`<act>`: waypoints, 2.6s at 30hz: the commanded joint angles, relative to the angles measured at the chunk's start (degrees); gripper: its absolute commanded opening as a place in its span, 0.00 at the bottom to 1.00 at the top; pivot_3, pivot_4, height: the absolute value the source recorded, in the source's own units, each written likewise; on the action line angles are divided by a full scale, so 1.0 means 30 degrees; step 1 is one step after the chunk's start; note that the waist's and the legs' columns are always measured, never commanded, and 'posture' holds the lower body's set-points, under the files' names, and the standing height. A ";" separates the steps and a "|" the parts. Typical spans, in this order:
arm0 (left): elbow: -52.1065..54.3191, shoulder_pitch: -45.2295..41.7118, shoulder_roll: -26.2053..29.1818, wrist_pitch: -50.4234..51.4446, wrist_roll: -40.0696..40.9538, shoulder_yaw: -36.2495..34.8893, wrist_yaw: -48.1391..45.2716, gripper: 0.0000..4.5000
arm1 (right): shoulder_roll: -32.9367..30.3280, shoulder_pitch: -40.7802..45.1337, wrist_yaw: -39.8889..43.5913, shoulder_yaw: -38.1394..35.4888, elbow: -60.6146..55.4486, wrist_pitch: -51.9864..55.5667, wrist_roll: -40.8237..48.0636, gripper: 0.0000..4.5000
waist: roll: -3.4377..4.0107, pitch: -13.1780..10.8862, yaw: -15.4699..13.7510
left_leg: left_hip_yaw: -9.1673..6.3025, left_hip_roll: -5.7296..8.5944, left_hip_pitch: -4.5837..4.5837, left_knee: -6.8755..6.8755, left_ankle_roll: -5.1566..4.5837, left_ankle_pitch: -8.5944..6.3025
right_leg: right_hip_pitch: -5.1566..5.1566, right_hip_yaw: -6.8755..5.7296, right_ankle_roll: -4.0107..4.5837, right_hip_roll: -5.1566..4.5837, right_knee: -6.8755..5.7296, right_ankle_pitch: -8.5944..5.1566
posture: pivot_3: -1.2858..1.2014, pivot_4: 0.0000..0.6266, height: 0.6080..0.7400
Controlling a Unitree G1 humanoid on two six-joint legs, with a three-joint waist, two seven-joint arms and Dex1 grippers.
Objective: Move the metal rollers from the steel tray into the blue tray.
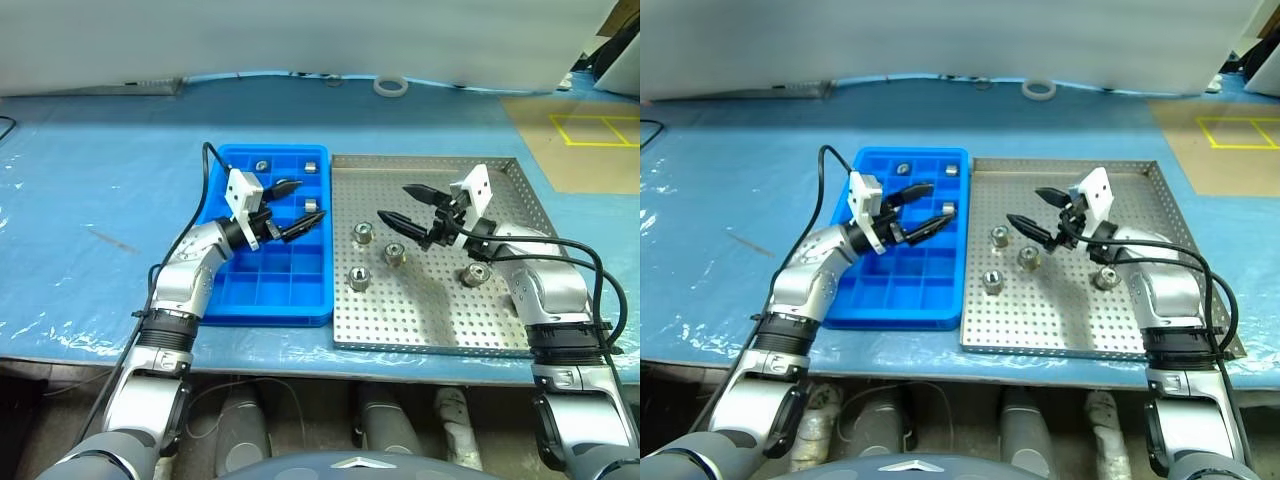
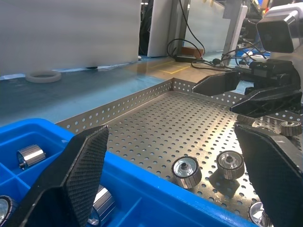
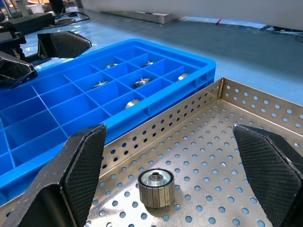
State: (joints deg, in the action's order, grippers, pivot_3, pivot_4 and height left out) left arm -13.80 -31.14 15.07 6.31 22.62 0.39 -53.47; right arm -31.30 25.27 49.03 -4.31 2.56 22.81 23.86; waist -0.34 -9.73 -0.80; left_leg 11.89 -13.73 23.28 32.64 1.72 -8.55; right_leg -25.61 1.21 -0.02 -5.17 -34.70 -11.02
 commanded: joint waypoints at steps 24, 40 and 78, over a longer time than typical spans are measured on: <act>-0.4989 -0.4656 -0.0458 0.0109 -0.2265 0.1542 -0.0802 1.00 | -0.1223 -0.1860 -0.0768 -0.1763 -0.2746 0.0378 0.0291 1.00 | -0.0001 0.0000 0.0119 | 0.0002 0.0009 -0.0007 0.0012 -0.0005 0.0001 | 0.0008 0.0031 -0.0001 0.0006 -0.0006 0.0001 | 0.36 0.24 1.00; -1.5347 -1.1823 -0.2527 -0.2364 -0.6508 0.3827 -0.3349 1.00 | -0.1862 -0.5375 -0.2574 -0.3251 -0.6474 0.1557 0.0569 1.00 | -0.0010 -0.0004 0.1211 | 0.0001 0.0028 0.0011 0.0046 -0.0050 -0.0028 | 0.0026 0.0047 -0.0009 0.0003 0.0046 -0.0003 | 0.28 0.24 1.00; -1.9838 -1.4566 -0.3180 -0.3664 -1.0822 0.2963 -0.1165 0.14 | -0.1252 -0.7242 -0.4830 -0.2737 -0.8055 0.1639 0.0442 1.00 | -0.0010 -0.0004 0.4194 | -0.0112 0.0152 0.0235 0.0153 -0.0285 -0.0153 | 0.0141 -0.0315 -0.0129 -0.0205 0.0381 0.0069 | 0.26 0.24 1.00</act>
State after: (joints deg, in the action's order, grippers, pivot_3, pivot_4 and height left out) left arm -75.51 -73.03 4.97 -4.78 -11.85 11.01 -56.17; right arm -35.28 2.72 34.21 -12.53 -20.87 28.14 24.58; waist -0.37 -9.74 11.78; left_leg 11.55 -13.24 23.99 33.10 0.85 -9.01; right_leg -25.19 0.24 -0.41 -5.83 -33.56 -10.82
